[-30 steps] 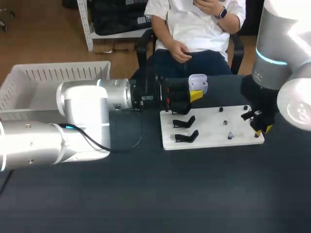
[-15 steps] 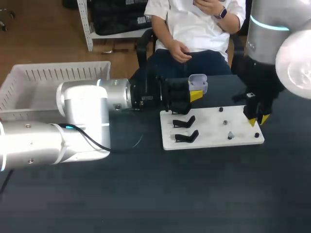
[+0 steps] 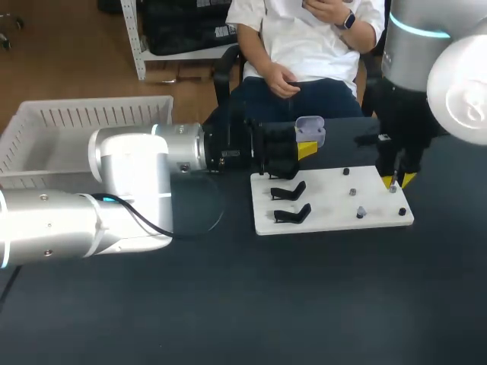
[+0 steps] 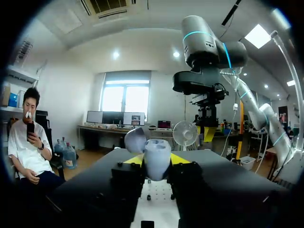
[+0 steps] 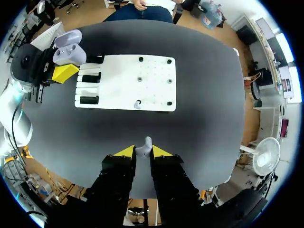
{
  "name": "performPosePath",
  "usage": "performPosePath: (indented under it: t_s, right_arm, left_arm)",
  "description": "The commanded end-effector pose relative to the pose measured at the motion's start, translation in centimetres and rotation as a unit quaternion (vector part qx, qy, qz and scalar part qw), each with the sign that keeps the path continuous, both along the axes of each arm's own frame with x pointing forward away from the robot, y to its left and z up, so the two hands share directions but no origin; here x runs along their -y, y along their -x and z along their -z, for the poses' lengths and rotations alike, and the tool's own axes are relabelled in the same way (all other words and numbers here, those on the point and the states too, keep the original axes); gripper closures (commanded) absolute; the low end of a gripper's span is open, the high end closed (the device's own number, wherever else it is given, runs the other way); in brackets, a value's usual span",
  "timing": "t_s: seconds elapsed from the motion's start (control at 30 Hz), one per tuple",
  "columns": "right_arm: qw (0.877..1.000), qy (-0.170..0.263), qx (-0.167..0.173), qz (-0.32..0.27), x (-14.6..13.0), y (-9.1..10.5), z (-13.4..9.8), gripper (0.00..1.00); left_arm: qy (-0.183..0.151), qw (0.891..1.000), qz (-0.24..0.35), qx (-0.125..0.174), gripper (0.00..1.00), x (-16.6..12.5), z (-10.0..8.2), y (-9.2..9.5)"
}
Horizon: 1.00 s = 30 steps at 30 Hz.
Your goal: Pick up each earbud case from the left stands, insert the matching earbuds, close the lid, and place the case in the box.
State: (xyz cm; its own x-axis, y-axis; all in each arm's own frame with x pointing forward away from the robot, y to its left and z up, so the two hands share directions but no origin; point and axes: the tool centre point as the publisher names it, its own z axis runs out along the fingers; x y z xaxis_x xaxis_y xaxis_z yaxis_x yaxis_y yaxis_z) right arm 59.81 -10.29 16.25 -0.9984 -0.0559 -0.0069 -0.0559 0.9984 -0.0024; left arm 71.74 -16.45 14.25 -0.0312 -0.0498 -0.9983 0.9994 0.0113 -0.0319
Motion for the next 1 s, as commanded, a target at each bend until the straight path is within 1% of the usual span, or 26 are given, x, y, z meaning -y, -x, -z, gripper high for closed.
performPosePath:
  t_s: [0.03,0.07,0.1,0.13,0.17,0.2,0.23,0.27,0.3,0.33,0.37,0.4,0.43,1.0]
  right_arm:
    - [0.940,-0.019,0.007,0.340,-1.0,-0.6,-1.2,1.00]
    - [0.941,-0.028,0.019,0.336,-1.2,-0.8,-1.4,1.00]
    - [0.932,-0.022,0.010,0.361,-1.3,-0.9,-1.6,1.00]
    - [0.931,-0.027,0.014,0.363,-1.4,-1.1,-1.7,1.00]
    - [0.921,-0.025,0.000,0.388,-1.5,-1.2,-1.7,1.00]
    - [0.920,-0.027,-0.004,0.391,-1.6,-1.3,-1.7,1.00]
    - [0.916,-0.036,-0.007,0.399,-1.7,-1.5,-1.7,1.00]
    - [0.911,-0.041,-0.020,0.409,-1.9,-1.4,-1.7,1.00]
    - [0.909,-0.051,-0.023,0.413,-1.9,-1.4,-1.6,1.00]
    - [0.903,-0.061,-0.025,0.424,-2.0,-1.2,-1.6,1.00]
    - [0.907,-0.070,-0.016,0.415,-2.1,-1.1,-1.6,1.00]
    - [0.900,-0.071,-0.025,0.429,-2.2,-1.0,-1.6,1.00]
    - [0.907,-0.075,-0.017,0.415,-2.4,-1.0,-1.6,1.00]
    - [0.907,-0.075,-0.017,0.415,-2.4,-1.0,-1.6,1.00]
  left_arm:
    - [0.002,1.000,-0.004,0.002,1.00,0.0,0.1,0.2]
    - [0.002,1.000,-0.004,0.002,1.00,0.0,0.1,0.2]
    - [0.002,1.000,-0.004,0.002,1.00,0.0,0.1,0.2]
    - [0.002,1.000,-0.004,0.002,1.00,0.0,0.1,0.2]
    - [0.002,1.000,-0.004,0.002,1.00,0.0,0.1,0.2]
    - [0.002,1.000,-0.004,0.002,1.00,0.0,0.1,0.2]
    - [0.002,1.000,-0.004,0.002,1.00,0.0,0.1,0.2]
    - [0.002,1.000,-0.004,0.002,1.00,0.0,0.1,0.2]
    - [0.002,1.000,-0.004,0.002,1.00,0.0,0.1,0.2]
    - [0.002,1.000,-0.004,0.002,1.00,0.0,0.1,0.2]
    - [0.002,1.000,-0.004,0.002,1.00,0.0,0.1,0.2]
    - [0.002,1.000,-0.004,0.002,1.00,0.0,0.1,0.2]
    - [0.002,1.000,-0.004,0.002,1.00,0.0,0.1,0.2]
    - [0.002,1.000,-0.004,0.002,1.00,0.0,0.1,0.2]
